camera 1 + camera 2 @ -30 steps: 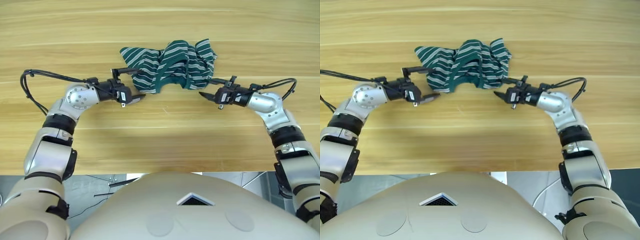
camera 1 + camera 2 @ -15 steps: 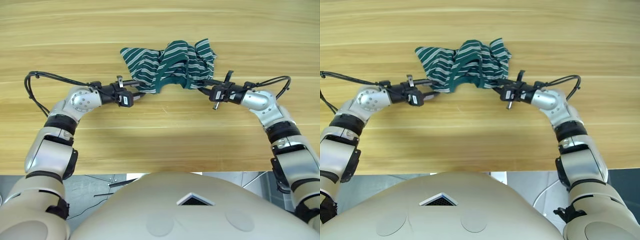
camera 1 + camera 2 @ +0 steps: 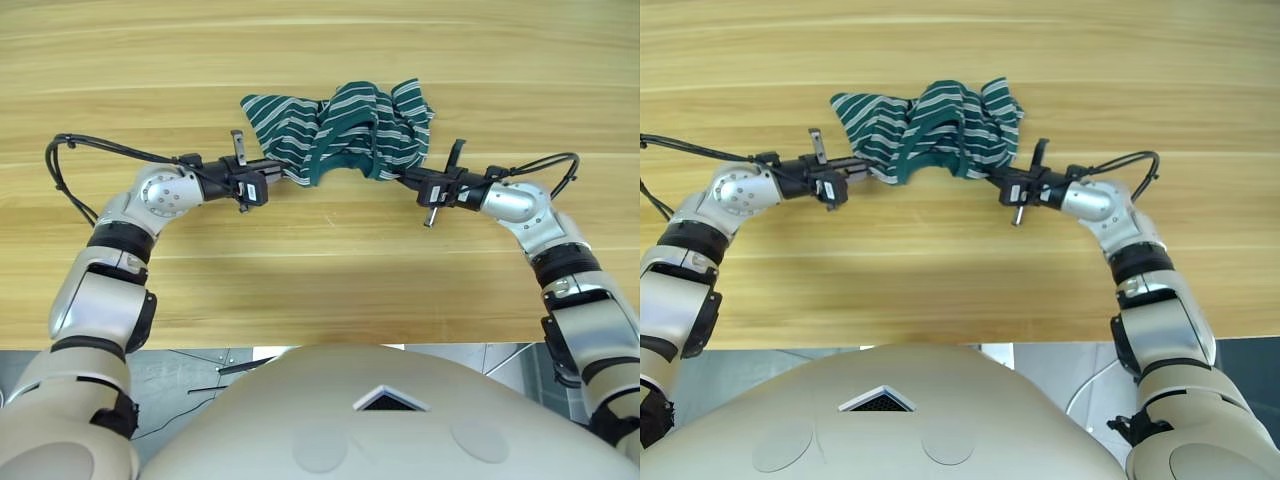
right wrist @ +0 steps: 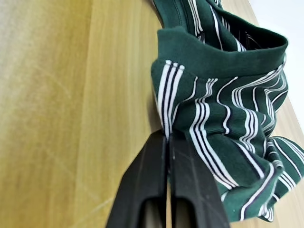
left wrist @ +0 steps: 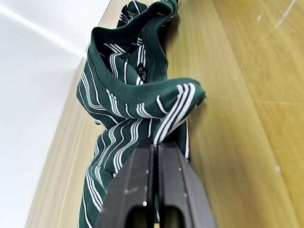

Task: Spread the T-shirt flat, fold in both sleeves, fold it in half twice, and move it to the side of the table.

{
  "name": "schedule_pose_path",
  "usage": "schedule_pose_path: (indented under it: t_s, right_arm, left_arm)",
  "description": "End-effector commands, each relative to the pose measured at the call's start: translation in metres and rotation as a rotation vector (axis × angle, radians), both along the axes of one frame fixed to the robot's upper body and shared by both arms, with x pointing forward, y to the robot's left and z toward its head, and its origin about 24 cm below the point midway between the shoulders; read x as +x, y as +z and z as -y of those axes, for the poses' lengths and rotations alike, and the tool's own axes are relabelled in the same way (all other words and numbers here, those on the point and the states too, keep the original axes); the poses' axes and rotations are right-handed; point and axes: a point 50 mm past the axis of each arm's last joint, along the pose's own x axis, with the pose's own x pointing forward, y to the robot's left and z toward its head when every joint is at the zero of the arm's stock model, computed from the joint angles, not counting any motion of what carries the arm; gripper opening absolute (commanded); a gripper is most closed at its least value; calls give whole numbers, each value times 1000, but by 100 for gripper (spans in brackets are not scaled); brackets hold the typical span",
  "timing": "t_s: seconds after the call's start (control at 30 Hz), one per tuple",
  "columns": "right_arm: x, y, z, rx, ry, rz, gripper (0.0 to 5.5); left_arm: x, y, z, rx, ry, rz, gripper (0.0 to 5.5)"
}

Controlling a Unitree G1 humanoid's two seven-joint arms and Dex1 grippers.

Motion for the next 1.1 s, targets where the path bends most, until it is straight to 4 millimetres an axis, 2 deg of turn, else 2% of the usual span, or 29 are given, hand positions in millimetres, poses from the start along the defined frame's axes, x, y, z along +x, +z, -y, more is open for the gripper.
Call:
schedule_pose_path:
  t_s: [0.03, 0.13, 0.23, 0.33, 0.4, 0.47, 0.6, 0.67, 0.7, 0.77, 0.87, 0.9, 0.97, 1.0, 1.03, 1.07, 1.1]
  right_arm:
    - [2, 20, 18, 45, -25, 51, 0]
    - [7, 56, 29, 124, -8, 163, 0]
    - [19, 125, 46, 229, -13, 375, 0]
    - [20, 179, 55, 304, 5, 514, 0]
    - [16, 206, 58, 341, 31, 565, 0]
    - [-9, 214, 59, 350, 155, 539, 0]
    - [-69, 207, 59, 389, 414, 432, 0]
    - [-87, 202, 60, 407, 483, 360, 0]
    - [-88, 197, 59, 394, 500, 303, 0]
    - [-73, 183, 55, 316, 493, 175, 0]
    - [-21, 153, 52, 66, 409, -25, 0]
    - [9, 154, 50, -25, 347, -60, 0]
    - [68, 179, 39, -109, 147, -37, 0]
    - [110, 219, 29, -81, -154, 111, 0]
    - [136, 270, 27, -49, -464, 349, 0]
    - [140, 335, 35, 108, -758, 624, 0]
    - [122, 396, 54, 322, -996, 873, 0]
  left_arm:
    - [-4, -1, -2, -27, -6, -17, 2]
    - [5, 31, -7, -147, -20, 82, 2]
    - [20, 101, -15, -347, -53, 296, 2]
    - [24, 155, -20, -441, -107, 429, 2]
    - [20, 189, -24, -501, -146, 508, 2]
    - [-1, 209, -28, -543, -247, 502, 2]
    - [-77, 198, -34, -432, -530, 327, 2]
    - [-100, 200, -39, -451, -609, 287, 2]
    - [-104, 200, -42, -448, -615, 248, 2]
    - [-90, 190, -48, -378, -554, 165, 2]
    - [-28, 167, -46, -184, -415, -12, 2]
    - [-1, 163, -44, -95, -357, -72, 2]
    - [43, 171, -41, 44, -212, -149, 2]
    - [76, 199, -38, 49, -13, -122, 2]
    - [102, 237, -35, 15, 230, -3, 2]
    - [120, 292, -34, -109, 500, 232, 2]
    - [116, 366, -41, -348, 767, 573, 2]
